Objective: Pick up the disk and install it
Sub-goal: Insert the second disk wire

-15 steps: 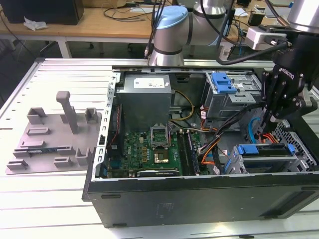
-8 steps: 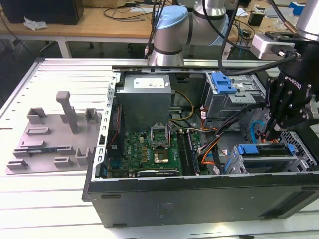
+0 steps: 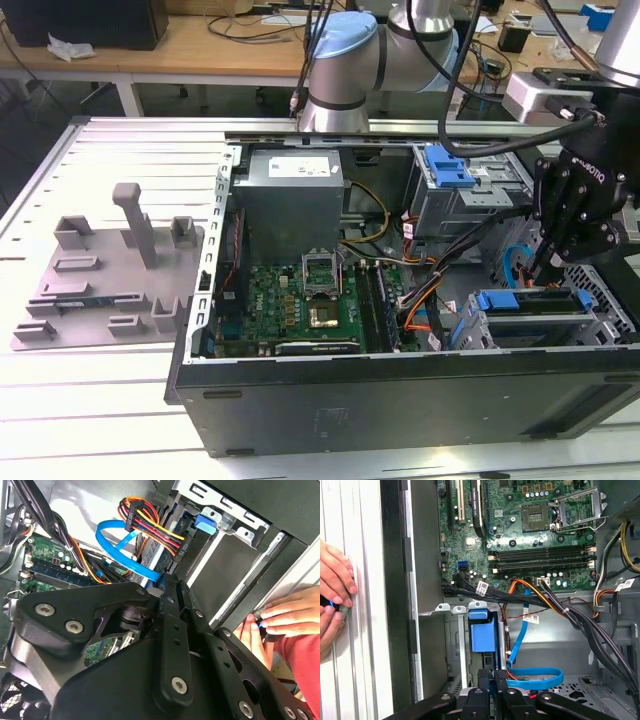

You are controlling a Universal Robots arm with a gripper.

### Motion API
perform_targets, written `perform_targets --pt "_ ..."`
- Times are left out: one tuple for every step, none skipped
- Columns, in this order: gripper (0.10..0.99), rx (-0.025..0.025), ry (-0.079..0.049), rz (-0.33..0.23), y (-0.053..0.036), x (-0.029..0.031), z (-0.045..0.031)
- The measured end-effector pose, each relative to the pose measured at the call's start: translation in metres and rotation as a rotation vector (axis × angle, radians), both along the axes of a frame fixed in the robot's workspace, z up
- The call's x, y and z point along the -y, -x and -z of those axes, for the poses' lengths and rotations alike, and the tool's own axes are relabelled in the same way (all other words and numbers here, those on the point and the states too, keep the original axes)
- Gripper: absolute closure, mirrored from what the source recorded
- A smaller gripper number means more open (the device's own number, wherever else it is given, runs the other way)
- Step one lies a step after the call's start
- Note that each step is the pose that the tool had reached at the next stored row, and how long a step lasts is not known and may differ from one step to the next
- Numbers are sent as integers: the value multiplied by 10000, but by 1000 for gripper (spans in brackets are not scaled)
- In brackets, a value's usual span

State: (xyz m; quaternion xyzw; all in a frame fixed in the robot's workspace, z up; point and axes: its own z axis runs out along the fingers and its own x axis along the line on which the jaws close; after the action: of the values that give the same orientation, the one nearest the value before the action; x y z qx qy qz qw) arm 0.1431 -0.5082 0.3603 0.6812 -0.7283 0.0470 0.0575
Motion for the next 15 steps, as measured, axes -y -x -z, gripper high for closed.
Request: perform_targets --pt "925 2 -30 0 0 0 1" --pt "925 15 -149 -2 0 5 0" --pt "925 20 -194 -2 0 10 0" --pt "925 21 -216 -2 0 17 1" --pt "925 23 -222 -3 0 30 2" --pt "925 25 -231 -2 0 36 5" --pt "925 26 -242 -2 0 41 8" --pt "925 27 -252 -3 0 46 10" --pt "925 27 -276 -3 0 52 13" --pt "925 28 -297 -2 0 56 16" --pt "925 27 -327 -2 0 60 19" --pt "925 27 -370 -3 0 64 24" --pt "925 28 -410 -2 0 68 28" --pt "925 28 -436 -2 0 70 30" --pt "925 28 -480 -2 0 74 34"
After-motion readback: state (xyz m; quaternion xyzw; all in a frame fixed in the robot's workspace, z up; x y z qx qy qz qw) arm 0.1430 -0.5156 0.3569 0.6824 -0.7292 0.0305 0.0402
